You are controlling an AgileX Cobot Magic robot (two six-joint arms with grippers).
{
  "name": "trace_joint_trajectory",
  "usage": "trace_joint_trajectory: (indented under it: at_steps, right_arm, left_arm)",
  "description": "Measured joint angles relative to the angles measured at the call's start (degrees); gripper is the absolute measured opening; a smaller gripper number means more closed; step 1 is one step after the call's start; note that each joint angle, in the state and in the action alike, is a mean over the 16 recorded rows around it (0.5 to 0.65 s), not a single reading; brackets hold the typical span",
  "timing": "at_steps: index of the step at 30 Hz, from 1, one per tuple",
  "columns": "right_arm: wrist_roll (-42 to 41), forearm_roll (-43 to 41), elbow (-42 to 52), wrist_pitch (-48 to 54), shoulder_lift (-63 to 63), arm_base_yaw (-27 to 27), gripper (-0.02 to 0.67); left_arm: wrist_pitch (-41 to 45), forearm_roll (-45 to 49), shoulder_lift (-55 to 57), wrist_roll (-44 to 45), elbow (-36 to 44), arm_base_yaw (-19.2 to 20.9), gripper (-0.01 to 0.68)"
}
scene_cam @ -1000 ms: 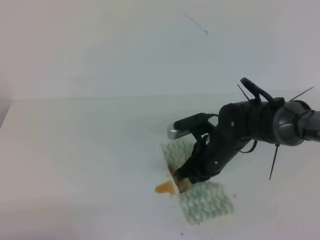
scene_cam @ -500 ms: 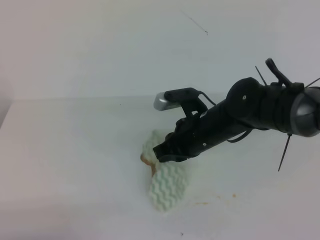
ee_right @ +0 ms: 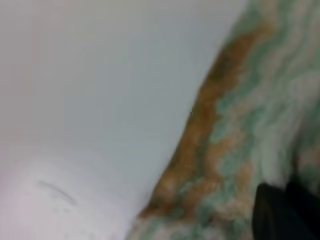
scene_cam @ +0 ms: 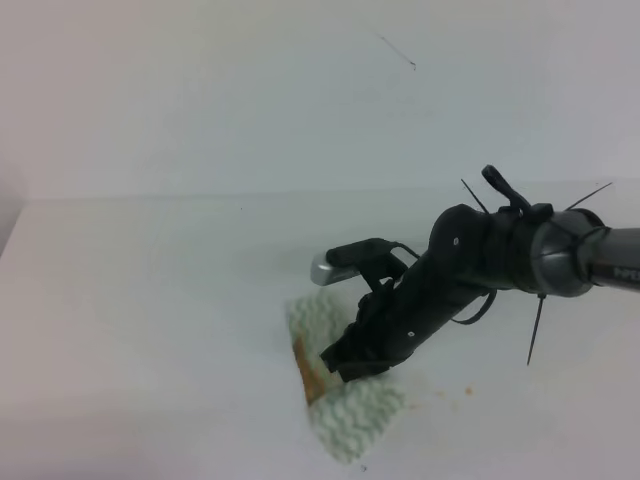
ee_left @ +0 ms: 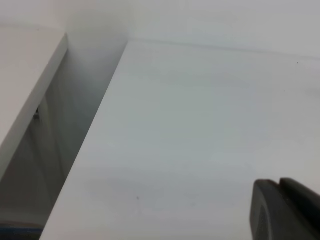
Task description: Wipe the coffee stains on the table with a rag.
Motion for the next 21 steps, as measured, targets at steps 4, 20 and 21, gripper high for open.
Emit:
trace_joint_trajectory:
  at_steps: [4, 20, 21]
  right_arm:
    - [5.44, -8.51, -0.01, 0.88, 0.01, -0.13, 0.004]
    - [14.95, -16.84, -0.01, -0.35, -2.62, -2.22, 0.004]
    - [14.36, -15.89, -0.01, -0.65, -2.70, -2.12, 0.004]
  left_arm:
    - [0.00, 0.00, 0.00, 0.00, 0.00, 0.00, -0.003]
    - [0.06, 0.00, 0.09, 0.00, -0.13, 0.00, -0.002]
    - [0.06, 0.00, 0.09, 0.00, -0.13, 0.00, -0.002]
